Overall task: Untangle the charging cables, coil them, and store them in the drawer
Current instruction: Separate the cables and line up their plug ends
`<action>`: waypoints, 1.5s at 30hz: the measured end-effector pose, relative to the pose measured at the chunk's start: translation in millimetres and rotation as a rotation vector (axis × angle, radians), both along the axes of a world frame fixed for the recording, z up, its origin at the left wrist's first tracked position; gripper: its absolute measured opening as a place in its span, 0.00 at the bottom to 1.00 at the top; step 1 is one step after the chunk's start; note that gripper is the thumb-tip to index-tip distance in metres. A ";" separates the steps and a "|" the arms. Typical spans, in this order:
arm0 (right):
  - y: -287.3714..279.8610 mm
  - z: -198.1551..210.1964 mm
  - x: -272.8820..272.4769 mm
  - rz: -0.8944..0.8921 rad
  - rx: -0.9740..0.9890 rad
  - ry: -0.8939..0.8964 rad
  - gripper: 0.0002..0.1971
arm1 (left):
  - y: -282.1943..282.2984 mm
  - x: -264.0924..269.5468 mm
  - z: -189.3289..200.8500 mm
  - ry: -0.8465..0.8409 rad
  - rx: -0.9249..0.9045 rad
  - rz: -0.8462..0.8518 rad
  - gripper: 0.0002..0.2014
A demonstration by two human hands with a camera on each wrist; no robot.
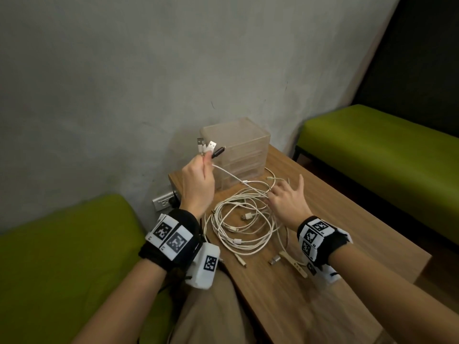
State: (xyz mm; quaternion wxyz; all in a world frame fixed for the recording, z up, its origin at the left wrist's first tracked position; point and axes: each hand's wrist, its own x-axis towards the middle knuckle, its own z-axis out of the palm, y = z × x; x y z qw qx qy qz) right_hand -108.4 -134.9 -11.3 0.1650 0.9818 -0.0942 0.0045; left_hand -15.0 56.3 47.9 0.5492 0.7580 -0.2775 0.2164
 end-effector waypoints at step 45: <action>-27.1 -3.2 -30.3 0.167 0.090 -0.289 0.22 | -35.2 -19.7 41.8 0.322 -0.571 -0.266 0.19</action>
